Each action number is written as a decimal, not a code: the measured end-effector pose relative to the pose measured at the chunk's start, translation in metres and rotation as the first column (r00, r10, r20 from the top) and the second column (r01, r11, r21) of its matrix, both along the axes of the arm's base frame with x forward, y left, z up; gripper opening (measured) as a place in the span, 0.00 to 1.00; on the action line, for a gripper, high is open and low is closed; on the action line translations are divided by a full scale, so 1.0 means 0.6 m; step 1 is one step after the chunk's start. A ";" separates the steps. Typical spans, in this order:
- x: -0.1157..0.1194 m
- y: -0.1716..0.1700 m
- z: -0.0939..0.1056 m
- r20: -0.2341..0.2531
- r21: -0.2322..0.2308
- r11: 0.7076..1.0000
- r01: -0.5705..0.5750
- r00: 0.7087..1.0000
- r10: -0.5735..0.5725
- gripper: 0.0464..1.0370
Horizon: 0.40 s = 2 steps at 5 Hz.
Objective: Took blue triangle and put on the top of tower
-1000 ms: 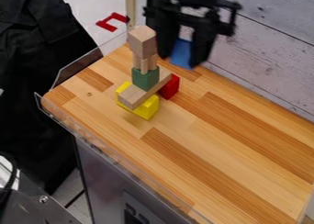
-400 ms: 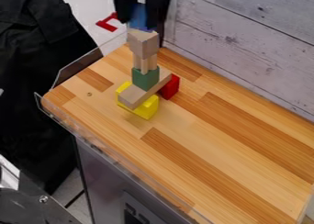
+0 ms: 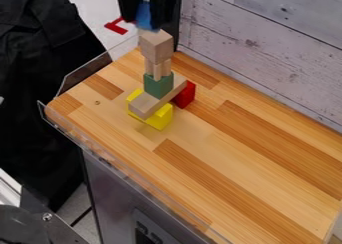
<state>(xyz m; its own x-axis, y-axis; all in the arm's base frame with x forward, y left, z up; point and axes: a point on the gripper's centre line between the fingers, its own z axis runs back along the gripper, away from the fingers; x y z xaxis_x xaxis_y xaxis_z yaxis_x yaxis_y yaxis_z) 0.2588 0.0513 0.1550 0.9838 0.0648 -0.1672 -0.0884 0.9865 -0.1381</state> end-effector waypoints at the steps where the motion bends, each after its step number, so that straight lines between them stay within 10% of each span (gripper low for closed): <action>1: 0.012 0.004 -0.013 0.000 -0.016 1.000 0.007 1.000 -0.007 0.50; 2: 0.017 0.011 -0.031 -0.018 -0.029 1.000 -0.011 1.000 0.011 0.50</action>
<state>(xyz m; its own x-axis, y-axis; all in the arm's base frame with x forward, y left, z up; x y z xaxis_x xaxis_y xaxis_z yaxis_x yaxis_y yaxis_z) 0.2690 0.0582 0.1365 0.9799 0.0703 -0.1867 -0.1018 0.9810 -0.1652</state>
